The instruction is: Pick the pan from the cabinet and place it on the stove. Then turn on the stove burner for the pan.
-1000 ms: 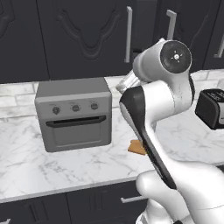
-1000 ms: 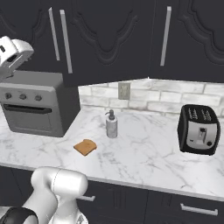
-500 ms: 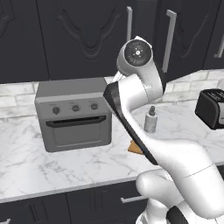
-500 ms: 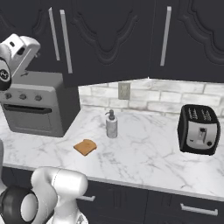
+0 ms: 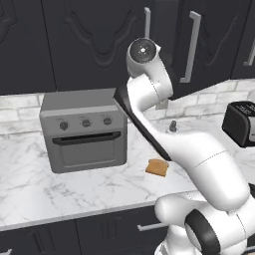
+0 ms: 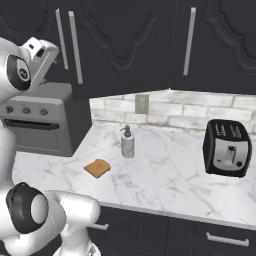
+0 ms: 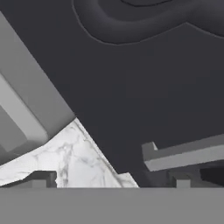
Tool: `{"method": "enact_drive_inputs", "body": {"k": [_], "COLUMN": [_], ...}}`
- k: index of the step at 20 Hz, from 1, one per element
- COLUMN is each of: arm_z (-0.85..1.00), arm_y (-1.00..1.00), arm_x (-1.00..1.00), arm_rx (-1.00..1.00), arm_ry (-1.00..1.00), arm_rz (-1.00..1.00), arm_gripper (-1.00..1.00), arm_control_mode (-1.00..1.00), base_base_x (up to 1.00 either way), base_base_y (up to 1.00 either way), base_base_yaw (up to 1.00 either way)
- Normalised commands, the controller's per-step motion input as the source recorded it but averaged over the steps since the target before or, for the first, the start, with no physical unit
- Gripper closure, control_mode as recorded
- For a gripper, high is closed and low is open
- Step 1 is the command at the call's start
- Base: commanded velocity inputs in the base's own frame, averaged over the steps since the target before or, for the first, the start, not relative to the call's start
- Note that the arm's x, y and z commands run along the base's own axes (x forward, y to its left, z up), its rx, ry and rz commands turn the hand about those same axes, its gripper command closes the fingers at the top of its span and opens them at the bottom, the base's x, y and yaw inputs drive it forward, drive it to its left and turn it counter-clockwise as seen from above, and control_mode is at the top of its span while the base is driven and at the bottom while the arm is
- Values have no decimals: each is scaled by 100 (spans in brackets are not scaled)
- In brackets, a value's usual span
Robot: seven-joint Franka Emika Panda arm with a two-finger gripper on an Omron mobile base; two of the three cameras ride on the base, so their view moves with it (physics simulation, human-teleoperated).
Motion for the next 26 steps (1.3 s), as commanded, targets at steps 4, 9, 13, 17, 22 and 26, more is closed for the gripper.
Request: {"method": "enact_drive_inputs", "body": {"k": [4,9,13,17,22,26], "arm_z": [0,0,-9,-20,-28,-19], "arm_y": [-6,-11,-22,-29,-36,-23], "arm_x": [47,37,16,14,-15,-26], "arm_rx": [-7,-7,-4,-1,0,0], "arm_ry": [14,10,1,1,0,-1], "arm_rz": [0,-1,-4,-2,-2,-2], "arm_gripper": [-100,-100,-100,-100,-100,-100], "arm_control_mode": [-100,-100,-100,-100,-100,-100], "base_base_x": [0,0,0,0,0,0], "base_base_y": [0,0,0,0,0,0], "base_base_yaw": [0,0,0,0,0,0]}}
